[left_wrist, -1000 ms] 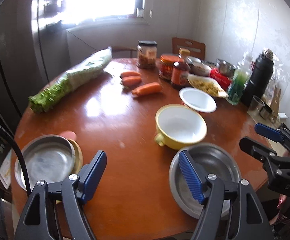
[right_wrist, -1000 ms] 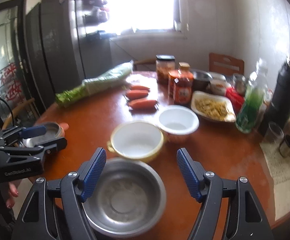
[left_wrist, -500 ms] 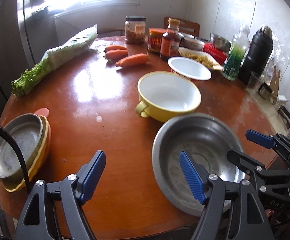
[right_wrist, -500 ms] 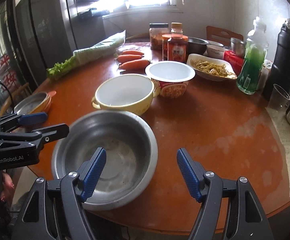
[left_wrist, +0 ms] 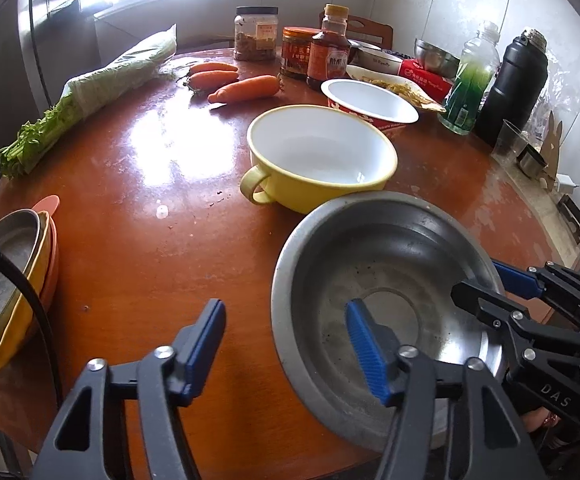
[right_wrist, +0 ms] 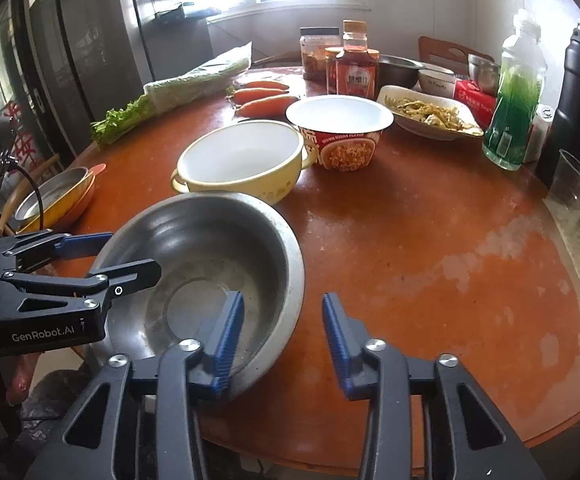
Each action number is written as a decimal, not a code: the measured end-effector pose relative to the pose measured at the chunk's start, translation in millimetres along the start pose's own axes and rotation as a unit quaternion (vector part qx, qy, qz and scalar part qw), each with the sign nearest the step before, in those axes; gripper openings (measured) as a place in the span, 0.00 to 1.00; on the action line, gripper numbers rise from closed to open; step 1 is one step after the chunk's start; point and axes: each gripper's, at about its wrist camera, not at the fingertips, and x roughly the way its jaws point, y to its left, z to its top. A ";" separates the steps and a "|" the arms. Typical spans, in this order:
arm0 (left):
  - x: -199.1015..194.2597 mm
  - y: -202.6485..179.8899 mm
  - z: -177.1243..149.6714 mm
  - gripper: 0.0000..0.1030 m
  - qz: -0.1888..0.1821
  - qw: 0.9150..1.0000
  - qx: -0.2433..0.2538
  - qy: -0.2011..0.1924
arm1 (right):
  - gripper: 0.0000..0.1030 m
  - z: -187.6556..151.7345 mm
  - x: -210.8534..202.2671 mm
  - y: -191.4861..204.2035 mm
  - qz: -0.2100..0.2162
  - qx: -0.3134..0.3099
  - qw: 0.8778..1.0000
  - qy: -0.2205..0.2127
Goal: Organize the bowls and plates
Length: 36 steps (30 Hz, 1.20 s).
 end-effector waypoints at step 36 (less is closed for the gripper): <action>-8.5 51.1 -13.3 0.23 0.027 0.999 -0.030 -0.003 | 0.30 20.0 22.5 67.5 0.035 -0.060 0.998 0.011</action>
